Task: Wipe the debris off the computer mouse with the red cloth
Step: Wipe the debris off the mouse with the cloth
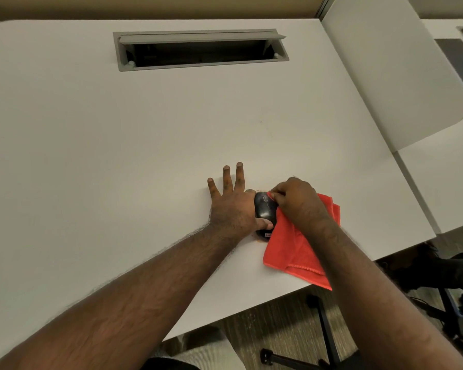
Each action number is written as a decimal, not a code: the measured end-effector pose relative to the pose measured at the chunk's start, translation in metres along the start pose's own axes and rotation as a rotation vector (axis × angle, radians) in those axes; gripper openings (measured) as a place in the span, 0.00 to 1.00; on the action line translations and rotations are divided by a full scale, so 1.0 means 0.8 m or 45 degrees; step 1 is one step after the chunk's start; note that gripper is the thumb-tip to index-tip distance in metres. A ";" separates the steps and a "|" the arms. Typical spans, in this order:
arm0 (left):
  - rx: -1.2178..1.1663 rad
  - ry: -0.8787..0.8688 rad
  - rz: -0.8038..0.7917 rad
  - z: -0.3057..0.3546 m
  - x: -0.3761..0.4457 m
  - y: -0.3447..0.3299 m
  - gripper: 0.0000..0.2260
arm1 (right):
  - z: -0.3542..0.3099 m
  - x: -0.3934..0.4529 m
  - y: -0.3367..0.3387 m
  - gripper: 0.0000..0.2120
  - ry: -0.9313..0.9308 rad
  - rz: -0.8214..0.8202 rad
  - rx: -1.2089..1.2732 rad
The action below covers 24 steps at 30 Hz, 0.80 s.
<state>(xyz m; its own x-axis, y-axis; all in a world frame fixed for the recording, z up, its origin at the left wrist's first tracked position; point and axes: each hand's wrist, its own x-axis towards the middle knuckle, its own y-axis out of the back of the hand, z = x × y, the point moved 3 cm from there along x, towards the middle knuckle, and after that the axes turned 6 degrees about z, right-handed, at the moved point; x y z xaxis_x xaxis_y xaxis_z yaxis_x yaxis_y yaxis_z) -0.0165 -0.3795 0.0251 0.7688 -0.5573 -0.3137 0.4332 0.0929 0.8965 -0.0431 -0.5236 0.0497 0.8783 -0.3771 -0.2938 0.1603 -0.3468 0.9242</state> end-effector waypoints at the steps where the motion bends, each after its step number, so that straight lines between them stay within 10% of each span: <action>1: -0.002 0.001 -0.002 0.000 0.000 0.000 0.39 | 0.005 -0.008 0.001 0.11 0.018 -0.003 0.031; 24: 0.071 0.011 -0.031 0.004 -0.003 0.004 0.40 | 0.045 -0.098 -0.021 0.08 0.292 0.208 0.386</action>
<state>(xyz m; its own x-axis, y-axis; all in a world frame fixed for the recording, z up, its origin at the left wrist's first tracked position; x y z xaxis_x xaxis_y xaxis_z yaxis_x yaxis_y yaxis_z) -0.0188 -0.3801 0.0294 0.7623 -0.5518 -0.3382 0.4251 0.0328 0.9046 -0.1309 -0.5188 0.0484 0.9643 -0.2591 -0.0552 -0.0997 -0.5482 0.8304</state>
